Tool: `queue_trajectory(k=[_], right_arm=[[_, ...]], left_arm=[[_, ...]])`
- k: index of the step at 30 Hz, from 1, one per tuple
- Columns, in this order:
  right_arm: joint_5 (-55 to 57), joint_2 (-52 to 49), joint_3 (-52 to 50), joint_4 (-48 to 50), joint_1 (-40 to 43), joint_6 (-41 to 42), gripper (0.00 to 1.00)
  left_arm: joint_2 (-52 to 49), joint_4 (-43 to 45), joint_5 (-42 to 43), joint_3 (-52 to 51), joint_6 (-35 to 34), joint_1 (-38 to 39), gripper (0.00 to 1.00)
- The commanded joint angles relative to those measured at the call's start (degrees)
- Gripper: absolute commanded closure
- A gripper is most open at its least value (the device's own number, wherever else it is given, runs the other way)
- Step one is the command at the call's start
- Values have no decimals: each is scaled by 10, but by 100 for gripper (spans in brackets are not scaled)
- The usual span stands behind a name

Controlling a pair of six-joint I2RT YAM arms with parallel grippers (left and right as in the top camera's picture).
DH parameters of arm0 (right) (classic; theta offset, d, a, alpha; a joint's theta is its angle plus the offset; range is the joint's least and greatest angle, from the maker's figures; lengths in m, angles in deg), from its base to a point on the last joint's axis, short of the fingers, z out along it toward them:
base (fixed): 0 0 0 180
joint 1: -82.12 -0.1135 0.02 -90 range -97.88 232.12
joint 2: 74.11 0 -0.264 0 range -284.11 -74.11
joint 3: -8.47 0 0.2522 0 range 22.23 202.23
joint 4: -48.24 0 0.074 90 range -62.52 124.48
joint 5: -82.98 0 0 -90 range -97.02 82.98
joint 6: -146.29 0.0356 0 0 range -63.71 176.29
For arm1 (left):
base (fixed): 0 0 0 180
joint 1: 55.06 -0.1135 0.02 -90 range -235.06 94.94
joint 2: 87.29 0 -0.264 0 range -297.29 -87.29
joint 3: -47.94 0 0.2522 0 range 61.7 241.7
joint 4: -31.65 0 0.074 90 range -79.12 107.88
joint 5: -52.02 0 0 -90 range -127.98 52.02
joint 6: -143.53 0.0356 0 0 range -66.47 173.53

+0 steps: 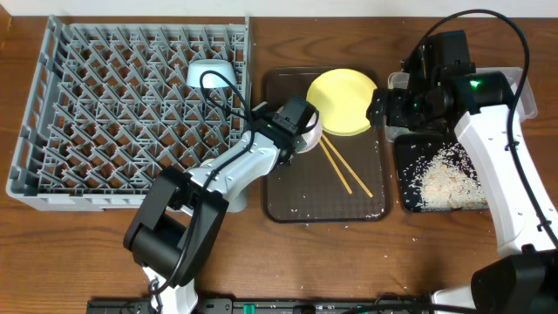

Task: Sort waste into correct bins and load items into the dishwasher
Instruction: 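Grasp the white bowl rim with the left gripper and lift, then carry the white bowl left and set it upright in the rack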

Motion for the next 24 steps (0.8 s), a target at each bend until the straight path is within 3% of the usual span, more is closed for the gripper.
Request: queue_trajectory(k=[1,8,20,24], right_arm=[[1,8,7,-1,-1,7,1],[1,8,7,-1,-1,7,1],[1,8,7,-1,-1,7,1],[1,8,7,-1,-1,7,1]], left_arm=[[-2,-7,-7,5,-2,-1,92],[17,-6,-7,5,17,-2,92],[152,-7,-44,5,265,-3,93],[171,-37,-136,5,298,-3,92]])
